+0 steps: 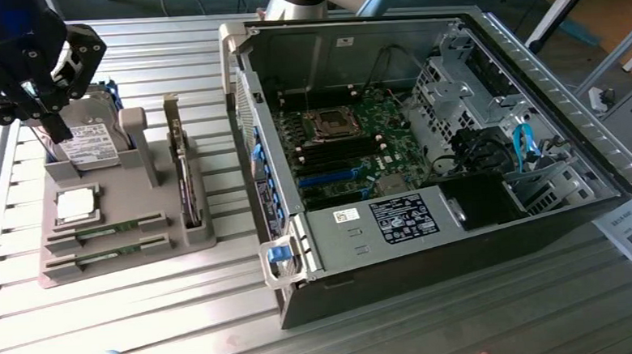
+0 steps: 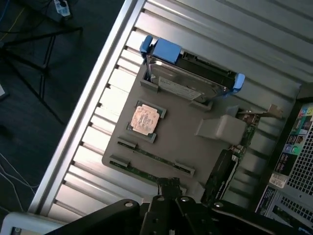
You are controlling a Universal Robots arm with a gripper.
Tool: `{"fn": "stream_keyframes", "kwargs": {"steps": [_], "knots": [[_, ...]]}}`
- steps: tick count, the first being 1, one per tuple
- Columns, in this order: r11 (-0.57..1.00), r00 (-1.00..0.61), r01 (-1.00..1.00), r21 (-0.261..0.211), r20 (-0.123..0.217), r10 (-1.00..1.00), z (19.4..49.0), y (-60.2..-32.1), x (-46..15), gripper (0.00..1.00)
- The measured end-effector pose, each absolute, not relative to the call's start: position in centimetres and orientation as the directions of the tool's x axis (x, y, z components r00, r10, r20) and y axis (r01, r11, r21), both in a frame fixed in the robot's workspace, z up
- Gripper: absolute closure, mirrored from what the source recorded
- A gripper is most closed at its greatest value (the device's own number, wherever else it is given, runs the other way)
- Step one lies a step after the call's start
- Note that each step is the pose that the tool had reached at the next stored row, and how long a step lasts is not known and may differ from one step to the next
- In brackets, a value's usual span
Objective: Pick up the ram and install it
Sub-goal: 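Pick up the ram and move it above insertion slot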
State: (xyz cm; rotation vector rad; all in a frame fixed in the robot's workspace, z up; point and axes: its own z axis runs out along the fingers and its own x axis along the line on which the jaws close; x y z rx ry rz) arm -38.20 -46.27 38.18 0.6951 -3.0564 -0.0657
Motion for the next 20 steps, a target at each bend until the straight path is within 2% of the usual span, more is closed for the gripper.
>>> {"fn": "stream_keyframes", "kwargs": {"steps": [20], "knots": [[0.608,-0.609,-0.793,0.042,-0.003,-0.793,38.18,-46.27,-38.2,0.9]]}}
